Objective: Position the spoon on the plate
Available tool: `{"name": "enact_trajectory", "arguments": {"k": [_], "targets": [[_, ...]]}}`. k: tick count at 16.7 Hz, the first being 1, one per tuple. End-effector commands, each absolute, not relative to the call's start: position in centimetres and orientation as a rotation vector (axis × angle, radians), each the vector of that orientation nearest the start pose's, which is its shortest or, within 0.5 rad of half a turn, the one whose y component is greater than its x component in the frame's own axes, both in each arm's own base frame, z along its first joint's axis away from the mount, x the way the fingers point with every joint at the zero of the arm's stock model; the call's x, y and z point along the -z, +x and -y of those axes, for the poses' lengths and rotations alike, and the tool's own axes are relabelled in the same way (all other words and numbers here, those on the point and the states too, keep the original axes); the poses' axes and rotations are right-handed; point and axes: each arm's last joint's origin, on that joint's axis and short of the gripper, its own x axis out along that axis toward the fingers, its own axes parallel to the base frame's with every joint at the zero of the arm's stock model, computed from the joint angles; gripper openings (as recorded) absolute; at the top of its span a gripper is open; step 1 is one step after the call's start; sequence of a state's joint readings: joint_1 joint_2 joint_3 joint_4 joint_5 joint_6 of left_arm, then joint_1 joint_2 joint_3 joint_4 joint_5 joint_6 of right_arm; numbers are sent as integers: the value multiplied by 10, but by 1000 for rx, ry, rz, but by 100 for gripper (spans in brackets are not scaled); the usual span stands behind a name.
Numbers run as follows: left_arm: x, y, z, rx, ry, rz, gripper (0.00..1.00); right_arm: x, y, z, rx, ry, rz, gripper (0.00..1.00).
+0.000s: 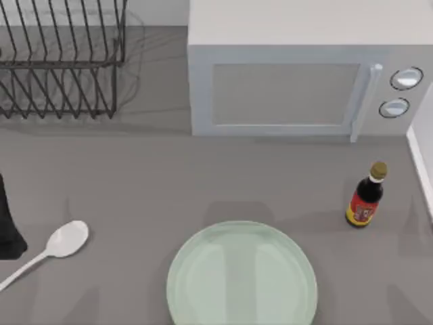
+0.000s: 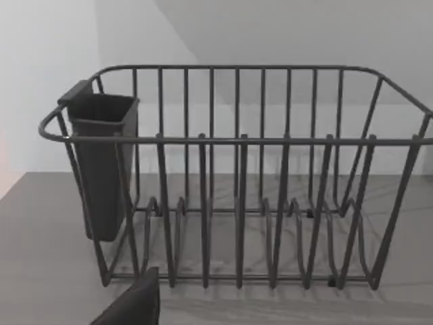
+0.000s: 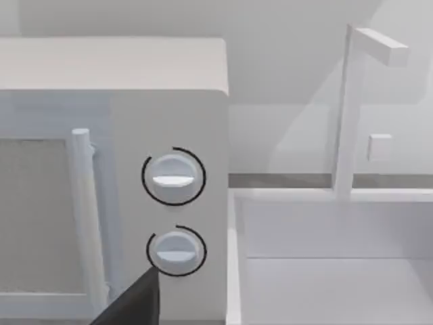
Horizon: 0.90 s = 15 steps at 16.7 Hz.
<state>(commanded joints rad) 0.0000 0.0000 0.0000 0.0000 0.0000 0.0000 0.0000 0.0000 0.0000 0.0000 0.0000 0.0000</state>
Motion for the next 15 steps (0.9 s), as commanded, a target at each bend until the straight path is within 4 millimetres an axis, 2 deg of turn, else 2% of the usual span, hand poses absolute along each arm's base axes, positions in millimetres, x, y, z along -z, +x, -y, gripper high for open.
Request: {"name": "enact_trajectory", "arguments": {"k": [4,7,10,15], "targets": [[-164,106,1,-1,29,-36,100,-160,106,1,0,0,0,100],[-178,109,1,7,124,-173,100,-160,106,1,0,0,0,100],[-191,122,0,51,258,-421,100,-160,106,1,0,0,0,100],[-196,161,-1,244,475,-944,100,-160,106,1,0,0,0,100]]}}
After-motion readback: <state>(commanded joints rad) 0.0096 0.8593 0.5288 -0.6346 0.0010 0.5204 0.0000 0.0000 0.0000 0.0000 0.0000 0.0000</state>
